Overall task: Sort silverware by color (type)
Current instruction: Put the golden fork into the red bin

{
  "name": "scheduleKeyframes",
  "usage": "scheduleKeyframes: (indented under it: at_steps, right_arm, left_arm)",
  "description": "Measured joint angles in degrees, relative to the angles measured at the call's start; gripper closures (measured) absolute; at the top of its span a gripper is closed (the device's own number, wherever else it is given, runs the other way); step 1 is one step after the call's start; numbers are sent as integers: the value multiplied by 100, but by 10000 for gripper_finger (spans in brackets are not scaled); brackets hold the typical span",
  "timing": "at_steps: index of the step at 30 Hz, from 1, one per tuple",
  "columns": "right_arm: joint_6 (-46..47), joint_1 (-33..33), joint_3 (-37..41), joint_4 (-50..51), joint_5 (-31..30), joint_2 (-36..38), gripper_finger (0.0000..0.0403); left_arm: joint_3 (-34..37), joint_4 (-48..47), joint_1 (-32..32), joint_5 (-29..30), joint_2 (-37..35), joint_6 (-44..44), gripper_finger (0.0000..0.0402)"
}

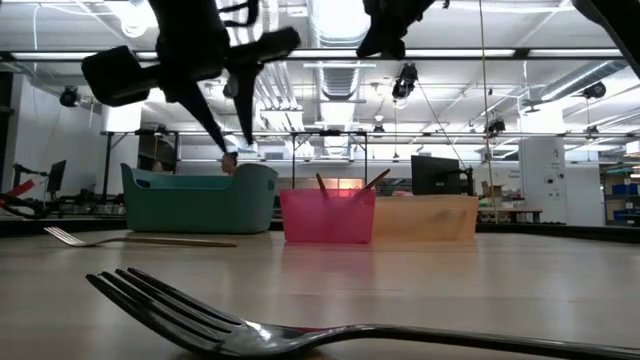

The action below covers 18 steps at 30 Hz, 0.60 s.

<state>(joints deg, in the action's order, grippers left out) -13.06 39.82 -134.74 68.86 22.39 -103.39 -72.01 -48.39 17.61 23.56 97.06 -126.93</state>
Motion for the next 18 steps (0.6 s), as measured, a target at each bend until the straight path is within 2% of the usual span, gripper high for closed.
scheduleKeyframes:
  at_steps: [7,13,18]
  right_arm:
    - [-89,-20,0,147,14,10,381]
    - [-258,-14,6,131,11,10,381]
    - [-257,-14,76,268,11,5,381]
  left_arm:
    - [-677,-1142,-291,-321,567,-228,306]
    - [-565,-1300,-428,-362,709,-176,287]
    - [-313,-1300,-423,-631,714,501,253]
